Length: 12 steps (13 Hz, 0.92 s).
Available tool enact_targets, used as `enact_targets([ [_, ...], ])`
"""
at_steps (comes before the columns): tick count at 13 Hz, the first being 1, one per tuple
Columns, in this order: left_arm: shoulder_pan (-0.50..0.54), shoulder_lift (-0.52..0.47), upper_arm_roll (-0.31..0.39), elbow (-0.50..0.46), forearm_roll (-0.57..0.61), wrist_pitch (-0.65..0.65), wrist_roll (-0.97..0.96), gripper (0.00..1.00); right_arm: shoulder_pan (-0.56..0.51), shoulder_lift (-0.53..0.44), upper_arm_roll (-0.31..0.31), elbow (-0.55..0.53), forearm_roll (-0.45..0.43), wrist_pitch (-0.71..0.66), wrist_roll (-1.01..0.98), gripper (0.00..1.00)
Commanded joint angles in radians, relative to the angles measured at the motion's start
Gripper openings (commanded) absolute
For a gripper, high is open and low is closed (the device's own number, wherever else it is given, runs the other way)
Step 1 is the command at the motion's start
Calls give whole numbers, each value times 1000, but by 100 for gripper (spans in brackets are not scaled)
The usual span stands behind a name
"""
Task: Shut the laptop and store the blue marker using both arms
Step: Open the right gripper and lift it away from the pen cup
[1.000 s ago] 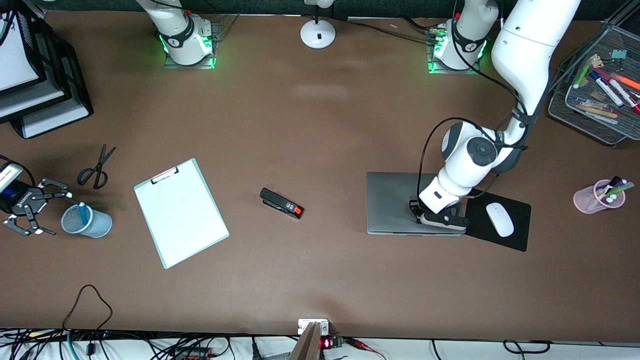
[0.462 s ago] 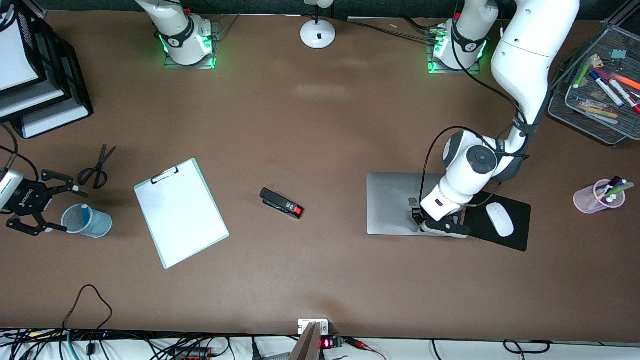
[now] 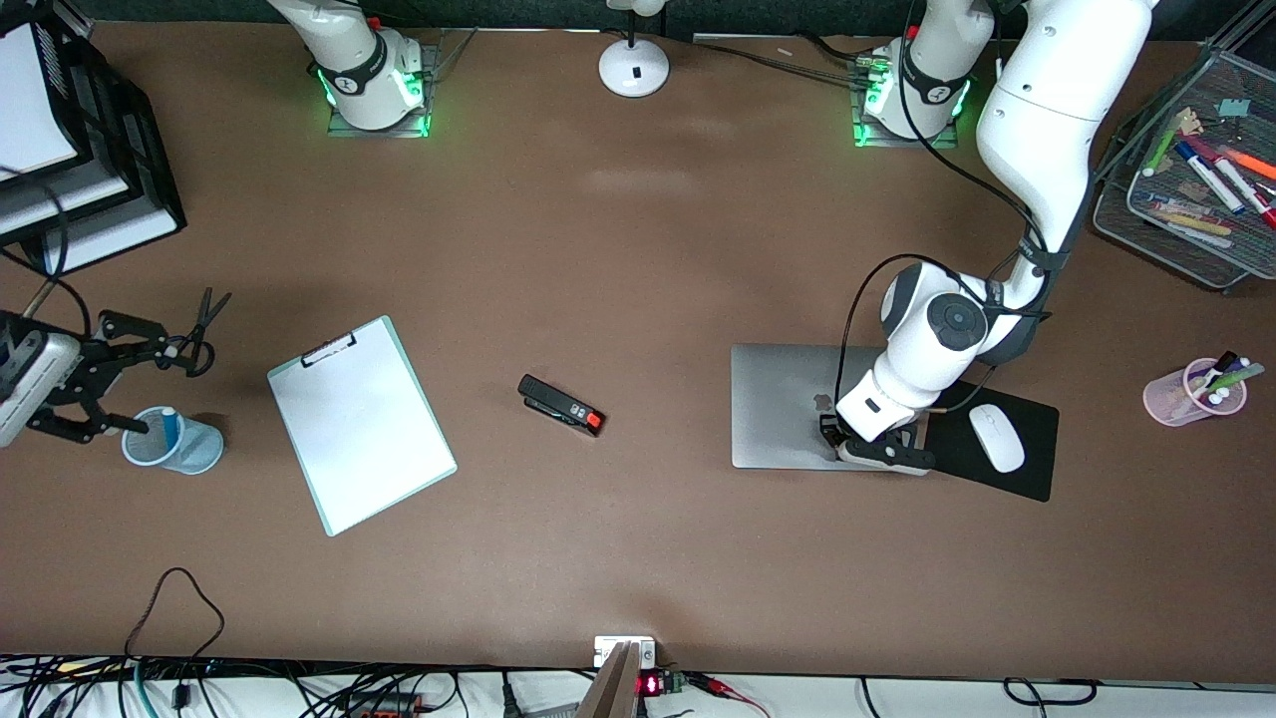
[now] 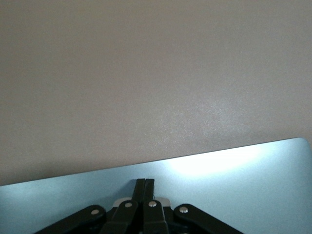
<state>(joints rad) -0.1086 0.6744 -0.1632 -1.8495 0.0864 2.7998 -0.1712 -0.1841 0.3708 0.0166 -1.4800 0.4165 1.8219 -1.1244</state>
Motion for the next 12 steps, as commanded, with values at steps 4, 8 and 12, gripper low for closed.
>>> enact_targets([
  [4, -3, -4, 4, 13, 30, 0, -7, 3, 104, -133, -6, -34, -194, -143, 493, 100],
  [8, -5, -68, 2, 13, 30, -113, -8, 15, 150, -206, -4, -39, -277, -286, 832, 100],
  [12, -9, -174, -10, 15, 29, -348, -11, 95, 208, -312, -3, -137, -352, -291, 1086, 100],
])
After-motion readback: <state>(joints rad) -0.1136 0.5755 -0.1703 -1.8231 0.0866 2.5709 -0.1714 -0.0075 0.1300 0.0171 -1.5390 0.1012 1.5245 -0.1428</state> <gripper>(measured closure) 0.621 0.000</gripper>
